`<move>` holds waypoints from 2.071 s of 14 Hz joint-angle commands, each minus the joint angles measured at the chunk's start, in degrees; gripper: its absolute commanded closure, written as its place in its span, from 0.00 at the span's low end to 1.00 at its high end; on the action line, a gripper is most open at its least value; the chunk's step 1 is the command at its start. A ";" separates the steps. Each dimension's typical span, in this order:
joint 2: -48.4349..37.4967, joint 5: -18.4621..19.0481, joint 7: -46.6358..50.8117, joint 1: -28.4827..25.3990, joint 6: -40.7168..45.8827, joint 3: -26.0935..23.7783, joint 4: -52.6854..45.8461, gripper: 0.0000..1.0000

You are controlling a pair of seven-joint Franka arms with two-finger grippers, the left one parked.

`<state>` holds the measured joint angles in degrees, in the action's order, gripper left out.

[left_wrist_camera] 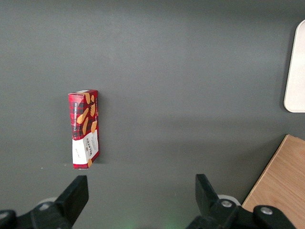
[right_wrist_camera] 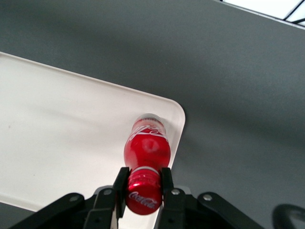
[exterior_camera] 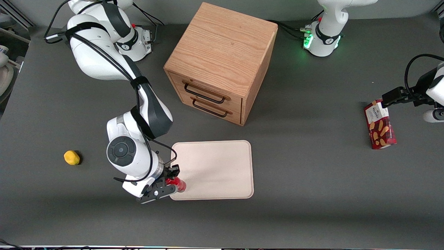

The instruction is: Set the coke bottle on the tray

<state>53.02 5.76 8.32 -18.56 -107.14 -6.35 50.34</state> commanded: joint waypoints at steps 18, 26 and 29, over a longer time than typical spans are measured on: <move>-10.18 -0.40 8.29 4.74 -0.89 -1.82 7.28 0.00; -48.93 -6.37 4.71 9.24 -0.62 5.10 48.15 0.00; -58.71 -6.55 1.36 9.15 4.80 9.23 54.42 0.00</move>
<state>3.22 0.55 12.42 -9.24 -103.81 0.70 96.27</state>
